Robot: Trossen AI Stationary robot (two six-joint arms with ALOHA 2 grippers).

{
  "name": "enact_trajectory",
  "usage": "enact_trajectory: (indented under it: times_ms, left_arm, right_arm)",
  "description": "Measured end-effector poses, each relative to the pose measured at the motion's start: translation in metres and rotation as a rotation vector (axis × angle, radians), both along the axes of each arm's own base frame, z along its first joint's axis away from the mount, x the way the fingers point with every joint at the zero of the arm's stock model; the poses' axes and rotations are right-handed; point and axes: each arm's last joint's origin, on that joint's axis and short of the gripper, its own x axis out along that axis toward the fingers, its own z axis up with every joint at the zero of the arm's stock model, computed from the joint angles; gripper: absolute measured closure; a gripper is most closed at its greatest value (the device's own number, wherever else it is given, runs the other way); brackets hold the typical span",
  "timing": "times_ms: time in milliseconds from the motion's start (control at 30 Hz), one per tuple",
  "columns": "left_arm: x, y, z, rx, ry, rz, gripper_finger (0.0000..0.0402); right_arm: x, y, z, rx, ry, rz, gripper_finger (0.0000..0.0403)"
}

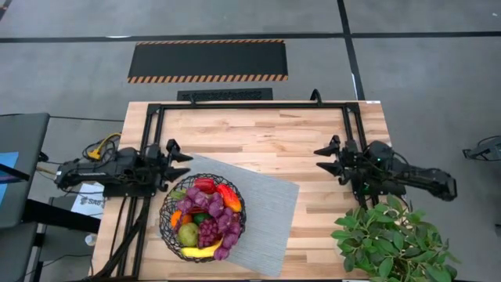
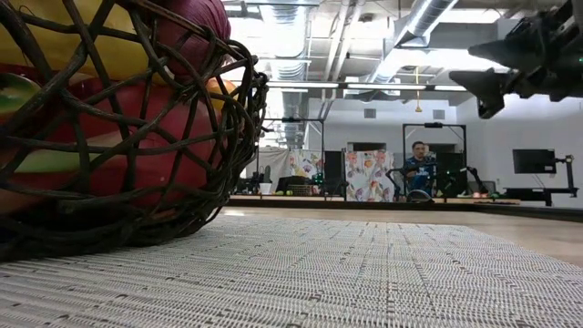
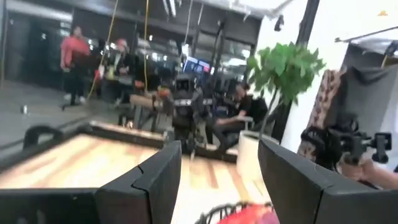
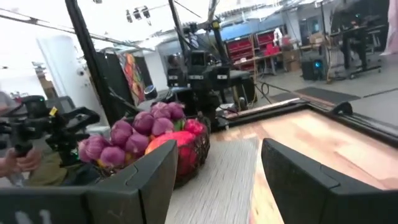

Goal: Build produce basket
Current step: Return to Home Position

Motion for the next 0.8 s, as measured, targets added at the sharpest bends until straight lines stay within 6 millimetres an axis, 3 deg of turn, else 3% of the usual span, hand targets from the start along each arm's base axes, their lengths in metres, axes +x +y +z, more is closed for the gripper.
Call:
enact_trajectory:
  times_ms: [200, 467, 800]
  left_arm:
    - [0.002, 0.002, -0.013, -0.015, 0.135, 0.060, 0.0200]
    - [0.002, 0.002, -0.015, 0.048, 0.155, 0.076, 0.0200]
    - [0.002, 0.006, -0.017, 0.052, 0.180, 0.218, 0.0200]
  right_arm:
    - [0.001, -0.001, -0.008, -0.031, 0.078, 0.021, 0.0148]
    - [0.001, 0.000, -0.009, -0.107, 0.092, 0.023, 0.0148]
    - [0.001, 0.001, -0.011, -0.113, 0.106, 0.030, 0.0148]
